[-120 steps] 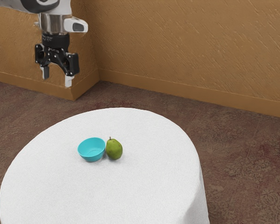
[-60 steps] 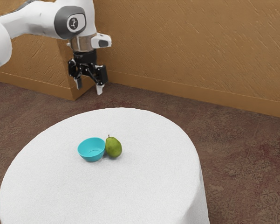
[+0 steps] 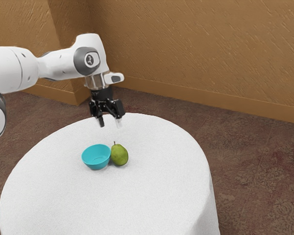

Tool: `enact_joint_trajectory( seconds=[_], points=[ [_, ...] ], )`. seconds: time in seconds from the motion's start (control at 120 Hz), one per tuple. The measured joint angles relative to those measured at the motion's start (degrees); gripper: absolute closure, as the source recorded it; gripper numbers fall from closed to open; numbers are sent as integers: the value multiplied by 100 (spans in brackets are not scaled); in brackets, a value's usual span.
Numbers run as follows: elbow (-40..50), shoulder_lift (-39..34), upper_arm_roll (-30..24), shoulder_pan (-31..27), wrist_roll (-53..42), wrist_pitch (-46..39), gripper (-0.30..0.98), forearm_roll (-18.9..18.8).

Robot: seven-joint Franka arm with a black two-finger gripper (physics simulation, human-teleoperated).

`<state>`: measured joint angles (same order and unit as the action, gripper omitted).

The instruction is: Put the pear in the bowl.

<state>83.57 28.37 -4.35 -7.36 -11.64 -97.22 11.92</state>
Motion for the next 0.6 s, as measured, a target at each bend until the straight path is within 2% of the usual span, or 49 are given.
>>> enact_joint_trajectory(
  seconds=[0.242,0.6],
  points=[
    [437,215,-30,-132,-1016,-531,0,26],
    [429,481,-38,-146,-2620,-1474,0,135]
  ],
)
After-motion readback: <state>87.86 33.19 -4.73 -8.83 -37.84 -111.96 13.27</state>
